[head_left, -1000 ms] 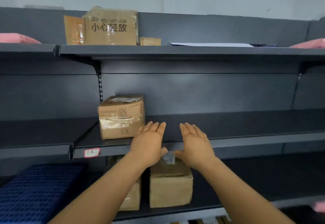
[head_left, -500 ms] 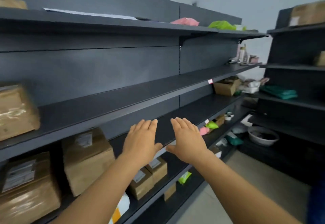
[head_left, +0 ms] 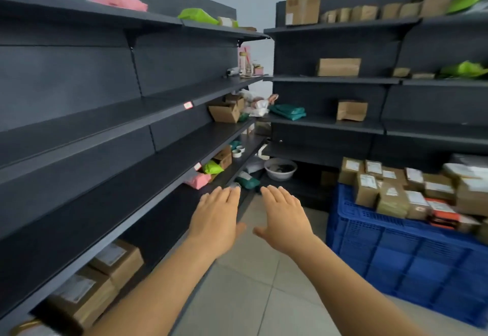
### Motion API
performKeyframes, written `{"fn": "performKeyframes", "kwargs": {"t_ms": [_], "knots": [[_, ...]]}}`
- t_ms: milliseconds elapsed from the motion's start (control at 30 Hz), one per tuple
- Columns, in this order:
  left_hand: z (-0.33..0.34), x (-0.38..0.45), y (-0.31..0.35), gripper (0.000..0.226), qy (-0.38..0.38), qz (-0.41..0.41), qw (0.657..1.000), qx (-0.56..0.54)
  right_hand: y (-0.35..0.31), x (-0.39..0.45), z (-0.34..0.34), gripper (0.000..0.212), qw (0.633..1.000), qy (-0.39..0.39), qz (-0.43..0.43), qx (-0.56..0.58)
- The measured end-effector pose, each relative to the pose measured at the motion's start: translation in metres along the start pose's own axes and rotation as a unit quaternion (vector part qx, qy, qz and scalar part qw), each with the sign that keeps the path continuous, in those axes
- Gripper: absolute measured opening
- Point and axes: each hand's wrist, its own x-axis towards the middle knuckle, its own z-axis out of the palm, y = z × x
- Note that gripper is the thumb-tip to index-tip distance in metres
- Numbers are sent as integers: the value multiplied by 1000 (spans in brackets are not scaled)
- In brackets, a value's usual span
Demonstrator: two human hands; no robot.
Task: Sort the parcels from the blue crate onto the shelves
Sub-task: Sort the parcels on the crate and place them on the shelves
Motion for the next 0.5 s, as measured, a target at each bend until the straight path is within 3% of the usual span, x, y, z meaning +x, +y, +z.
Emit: {"fn": "performKeyframes", "kwargs": {"t_ms": [500], "knots": [[87,118,299,78,-47,133,988,-57,316,-75,-48,88,983,-10,180,-26]]}}
